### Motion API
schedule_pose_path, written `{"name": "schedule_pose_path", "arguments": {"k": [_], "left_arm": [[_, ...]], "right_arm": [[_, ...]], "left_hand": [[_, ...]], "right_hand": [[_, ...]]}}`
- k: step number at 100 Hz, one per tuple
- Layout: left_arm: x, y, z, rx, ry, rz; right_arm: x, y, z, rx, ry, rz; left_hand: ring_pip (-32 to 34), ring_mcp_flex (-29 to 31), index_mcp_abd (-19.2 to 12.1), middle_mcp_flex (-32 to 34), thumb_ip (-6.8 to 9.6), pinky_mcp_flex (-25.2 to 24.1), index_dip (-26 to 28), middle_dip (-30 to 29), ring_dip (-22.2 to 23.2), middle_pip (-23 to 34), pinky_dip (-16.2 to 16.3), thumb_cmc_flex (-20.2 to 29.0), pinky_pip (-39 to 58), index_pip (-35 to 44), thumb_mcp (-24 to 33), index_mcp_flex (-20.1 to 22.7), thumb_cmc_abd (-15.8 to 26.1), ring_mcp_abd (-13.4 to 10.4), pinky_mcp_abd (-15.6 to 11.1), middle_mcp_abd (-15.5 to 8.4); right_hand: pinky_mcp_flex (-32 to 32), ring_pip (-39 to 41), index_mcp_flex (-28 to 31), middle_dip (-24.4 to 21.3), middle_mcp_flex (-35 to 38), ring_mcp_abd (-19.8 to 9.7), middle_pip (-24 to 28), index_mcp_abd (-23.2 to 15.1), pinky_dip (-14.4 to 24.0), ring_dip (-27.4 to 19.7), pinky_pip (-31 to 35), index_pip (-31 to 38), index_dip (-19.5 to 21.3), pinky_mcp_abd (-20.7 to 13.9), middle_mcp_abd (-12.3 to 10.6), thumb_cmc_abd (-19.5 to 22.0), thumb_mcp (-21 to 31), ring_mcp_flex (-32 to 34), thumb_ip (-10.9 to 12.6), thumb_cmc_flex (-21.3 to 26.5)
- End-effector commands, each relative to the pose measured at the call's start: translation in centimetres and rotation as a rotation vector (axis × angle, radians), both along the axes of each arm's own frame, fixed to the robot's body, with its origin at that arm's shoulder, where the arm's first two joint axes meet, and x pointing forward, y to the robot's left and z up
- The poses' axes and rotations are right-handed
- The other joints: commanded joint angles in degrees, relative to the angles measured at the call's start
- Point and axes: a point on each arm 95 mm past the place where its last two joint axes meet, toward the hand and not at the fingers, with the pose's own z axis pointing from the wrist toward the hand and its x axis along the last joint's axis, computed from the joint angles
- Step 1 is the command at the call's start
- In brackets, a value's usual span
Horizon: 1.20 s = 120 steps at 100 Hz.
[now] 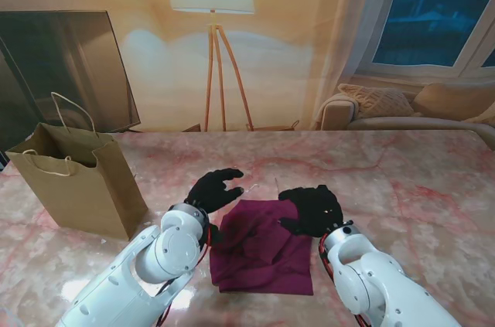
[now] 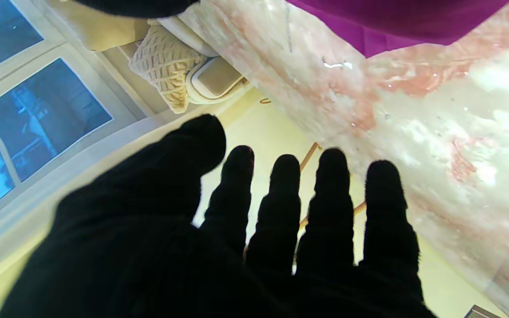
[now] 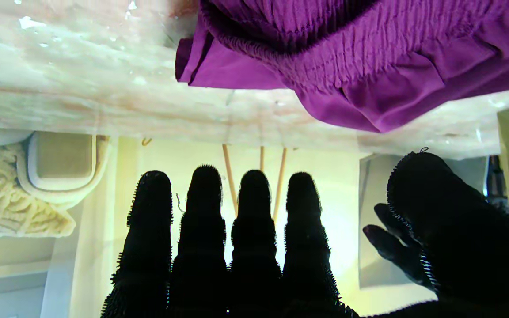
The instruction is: Fold the socks and the shorts into the kraft paper bag
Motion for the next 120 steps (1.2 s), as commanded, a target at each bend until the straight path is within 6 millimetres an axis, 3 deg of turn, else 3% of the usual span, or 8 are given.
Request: {"name": "schedule_pose_path", "arguments": {"k": [1,17,28,34,43,66,85,120], "left_arm": [[0.6,0.7,-0.3,0.028,0.024,-0.002],[2.5,0.8,-1.7,0.131,-0.021,-0.046],[3.6,0.6,-2.4,0.171,-0.022,-0.067],[4.0,0.4,-2.9,0.184,-0.012,-0.078],[4.5,0.3,-3.7,0.213,-0.004,-0.099],[5.4,-0.3,-5.0,0.308,0.006,-0.172],[6.0,-0.7,-6.0,0.392,0.021,-0.209],[6.8,-1.8,-7.5,0.426,0.051,-0.195]], "right_arm": [[0.5,0.3,-0.2,-0.006,0.019,0.004],[1.8,1.1,-1.2,-0.049,0.108,-0.012],[2.5,1.4,-1.8,-0.019,0.177,-0.029],[2.7,1.5,-2.0,0.048,0.200,-0.041],[3.0,2.0,-2.3,0.140,0.168,-0.064],[4.4,2.4,-2.3,-0.014,0.187,-0.055],[5.4,2.9,-3.1,-0.107,0.218,-0.038],[6.6,2.7,-4.9,-0.134,0.298,-0.088]], "left_hand": [[-4.05,-6.04,-1.00,-3.93,-2.77,-3.51,-1.90,-0.89,-2.43,-2.27,-1.89,-0.64,-4.46,-1.24,2.09,-3.16,-2.18,-3.32,-2.49,-3.01],[-7.96,-14.16,-0.05,-11.10,-3.27,-7.71,-4.77,-2.26,-5.74,-3.64,-2.95,0.03,-11.63,-4.92,4.28,-8.40,-3.57,-8.41,-5.16,-4.63],[-7.59,-14.71,-0.35,-12.34,-3.88,-8.05,-5.50,-2.68,-6.63,-3.06,-2.69,1.33,-13.09,-5.15,5.53,-9.40,-3.17,-9.62,-4.88,-5.24],[-7.63,-15.18,-0.11,-13.30,-4.13,-8.52,-5.75,-2.89,-6.85,-3.17,-2.72,1.10,-13.60,-5.42,5.08,-10.29,-3.13,-9.49,-4.64,-5.33],[-7.49,-15.41,0.23,-14.87,-4.43,-9.19,-6.07,-3.25,-6.92,-3.50,-2.74,-0.88,-14.47,-5.88,3.71,-11.61,-3.33,-8.02,-3.98,-5.45],[-6.21,-12.52,2.36,-18.26,-4.94,-9.67,-7.15,-4.09,-5.12,-4.48,-1.75,-7.80,-16.60,-8.07,0.33,-15.07,-5.82,-4.04,-2.58,-3.87],[-1.04,-5.69,3.58,-14.29,-5.08,-8.92,-7.49,-2.71,2.71,-3.22,2.09,-8.17,-16.06,-10.35,-0.87,-16.30,-6.83,-3.06,-1.35,-3.25],[8.23,-4.98,3.68,1.33,-5.64,-10.65,-6.45,29.39,19.72,20.17,0.86,-9.82,-19.95,-7.81,0.20,-11.51,-9.44,-2.87,2.39,-7.32]], "right_hand": [[-2.66,-1.89,-4.13,-0.07,-4.87,1.31,0.10,1.87,-1.94,-1.02,-1.76,-1.81,-0.80,1.25,0.60,-3.04,0.64,-4.59,-0.96,-0.50],[-6.63,-3.63,-10.55,-0.41,-13.36,3.33,-0.28,5.78,-1.81,-2.61,-4.98,-5.02,-2.33,2.68,2.19,-6.17,-2.56,-11.85,-2.36,1.52],[-7.82,-3.38,-11.27,-0.43,-14.92,3.67,0.49,6.16,-1.14,-3.45,-6.24,-5.68,-2.60,3.07,2.46,-2.88,-6.08,-13.82,-2.28,-0.50],[-8.18,-2.86,-10.84,-0.66,-14.16,3.62,0.37,5.61,-0.48,-3.39,-6.15,-5.72,-2.44,3.85,2.24,2.27,-7.95,-13.49,-0.55,-4.34],[-7.93,-2.48,-8.16,-0.84,-11.46,3.88,0.27,5.07,0.59,-3.33,-5.19,-5.19,-2.23,5.19,2.64,4.05,-7.67,-12.02,0.36,-3.50],[-9.48,-4.26,-10.82,-0.76,-16.68,2.97,-0.16,6.53,0.51,-4.50,-6.91,-5.81,-1.95,3.66,2.85,-3.67,-2.55,-17.31,-1.09,1.40],[-5.61,-1.94,-13.56,-0.53,-20.93,4.99,0.98,8.78,2.74,-4.50,-4.12,-7.21,-2.28,4.28,4.00,-9.97,2.28,-15.74,-3.01,5.42],[1.61,15.11,-19.20,4.45,-20.37,1.61,14.10,16.25,21.53,14.76,13.55,-14.84,-3.02,2.83,6.47,-12.36,5.47,-3.04,-4.38,5.71]]}}
